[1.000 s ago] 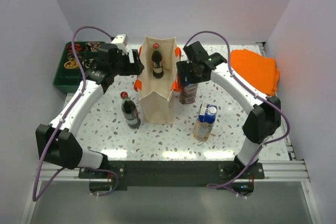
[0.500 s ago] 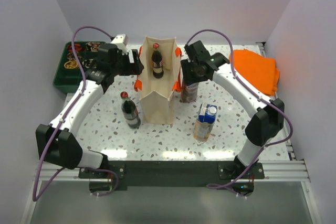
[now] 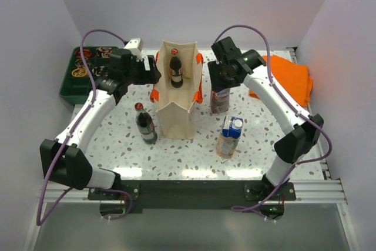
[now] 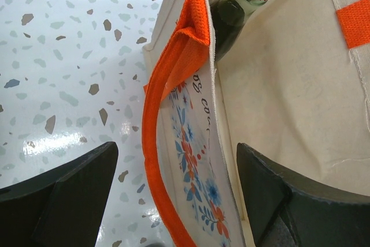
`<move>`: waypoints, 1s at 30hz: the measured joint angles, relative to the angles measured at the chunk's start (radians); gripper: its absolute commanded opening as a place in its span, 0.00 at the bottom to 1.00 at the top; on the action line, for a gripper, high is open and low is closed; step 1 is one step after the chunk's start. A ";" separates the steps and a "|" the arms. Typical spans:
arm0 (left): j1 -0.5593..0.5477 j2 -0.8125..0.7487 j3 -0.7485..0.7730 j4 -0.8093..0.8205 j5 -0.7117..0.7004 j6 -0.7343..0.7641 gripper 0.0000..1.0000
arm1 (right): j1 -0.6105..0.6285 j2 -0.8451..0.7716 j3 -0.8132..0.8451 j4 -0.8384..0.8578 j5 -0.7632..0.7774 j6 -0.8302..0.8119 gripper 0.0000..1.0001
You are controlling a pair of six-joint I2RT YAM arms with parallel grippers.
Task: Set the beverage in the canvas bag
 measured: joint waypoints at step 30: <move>0.000 0.005 0.010 0.000 0.090 0.018 0.50 | 0.000 0.084 0.582 -0.108 0.042 -0.062 0.00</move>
